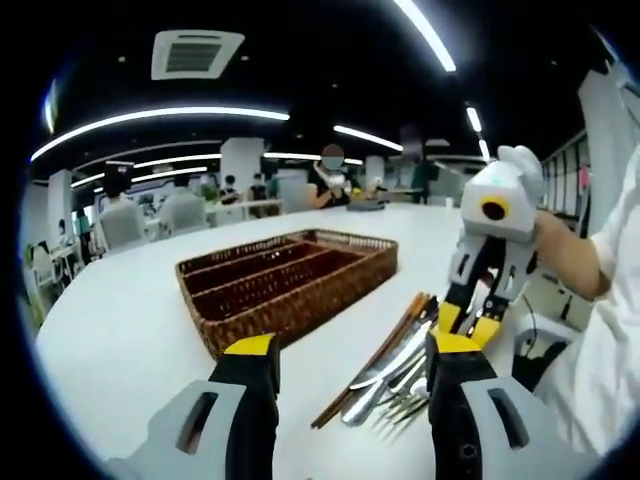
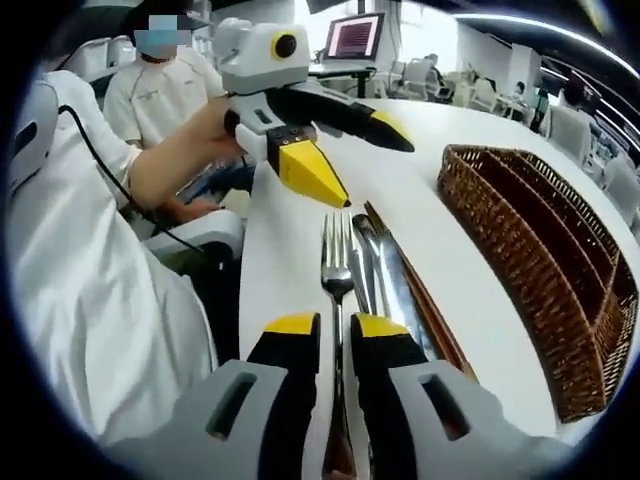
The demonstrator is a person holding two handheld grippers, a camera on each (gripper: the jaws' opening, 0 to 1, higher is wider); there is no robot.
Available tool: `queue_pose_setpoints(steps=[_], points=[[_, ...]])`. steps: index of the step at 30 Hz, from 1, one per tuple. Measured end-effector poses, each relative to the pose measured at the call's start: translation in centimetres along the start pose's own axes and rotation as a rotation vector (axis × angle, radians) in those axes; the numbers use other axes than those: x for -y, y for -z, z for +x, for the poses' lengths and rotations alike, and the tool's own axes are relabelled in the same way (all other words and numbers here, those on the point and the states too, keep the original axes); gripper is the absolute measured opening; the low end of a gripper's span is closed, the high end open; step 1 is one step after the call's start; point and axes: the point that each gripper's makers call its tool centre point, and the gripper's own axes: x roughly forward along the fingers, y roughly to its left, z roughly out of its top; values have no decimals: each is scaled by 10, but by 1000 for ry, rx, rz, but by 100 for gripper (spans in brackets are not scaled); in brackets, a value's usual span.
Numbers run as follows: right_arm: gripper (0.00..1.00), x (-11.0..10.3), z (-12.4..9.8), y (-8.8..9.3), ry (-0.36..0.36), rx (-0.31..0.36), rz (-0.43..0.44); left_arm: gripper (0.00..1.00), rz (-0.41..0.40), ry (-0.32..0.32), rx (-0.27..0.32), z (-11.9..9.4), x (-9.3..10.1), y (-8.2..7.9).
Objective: Arrange the knives, forks, and spoons in their matching storage slots by inserting each utensil handle-first until every utensil is classified and aligned in the correct compartment
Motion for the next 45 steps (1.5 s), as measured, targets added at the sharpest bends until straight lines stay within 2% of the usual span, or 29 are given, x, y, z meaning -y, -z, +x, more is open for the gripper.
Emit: queue_pose_setpoints(steps=[10, 13, 28, 37, 45], points=[[15, 0, -5, 1, 8, 28, 4, 58, 10, 8, -19, 3, 7, 1], [16, -1, -8, 1, 10, 44, 6, 58, 21, 23, -34, 6, 18, 2], [23, 5, -26, 2, 48, 127, 42, 57, 89, 76, -93, 17, 35, 0], [21, 5, -29, 4, 59, 138, 46, 55, 106, 95, -108, 17, 39, 1], [19, -1, -12, 3, 41, 97, 7, 55, 100, 84, -104, 15, 37, 1]])
